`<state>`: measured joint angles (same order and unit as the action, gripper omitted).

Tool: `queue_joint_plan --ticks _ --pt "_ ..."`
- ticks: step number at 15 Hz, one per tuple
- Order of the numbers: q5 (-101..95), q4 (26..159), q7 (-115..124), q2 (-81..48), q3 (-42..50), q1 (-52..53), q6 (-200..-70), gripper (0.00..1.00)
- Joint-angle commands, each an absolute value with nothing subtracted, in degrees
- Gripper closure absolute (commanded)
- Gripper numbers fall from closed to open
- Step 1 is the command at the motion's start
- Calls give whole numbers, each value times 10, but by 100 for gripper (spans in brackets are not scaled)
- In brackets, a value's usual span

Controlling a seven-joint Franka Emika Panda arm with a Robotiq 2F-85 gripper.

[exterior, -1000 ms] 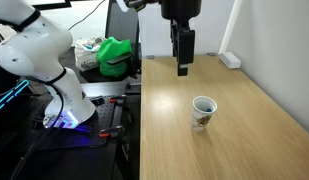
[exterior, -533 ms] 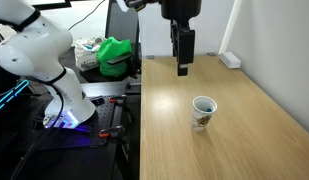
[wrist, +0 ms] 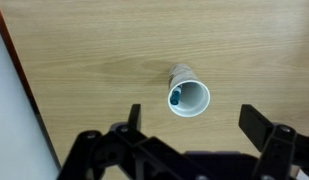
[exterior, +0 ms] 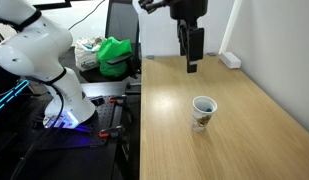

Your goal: Remove the marker from the mug cup and place it on the table

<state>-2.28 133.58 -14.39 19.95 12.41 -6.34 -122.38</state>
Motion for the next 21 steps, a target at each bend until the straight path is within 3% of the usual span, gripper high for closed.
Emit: queue_joint_plan --ticks 1,21 --pt "-24 1341 -102 186 101 -65 -1275 0" --pt "-162 1368 337 142 -32 -101 -1455 0"
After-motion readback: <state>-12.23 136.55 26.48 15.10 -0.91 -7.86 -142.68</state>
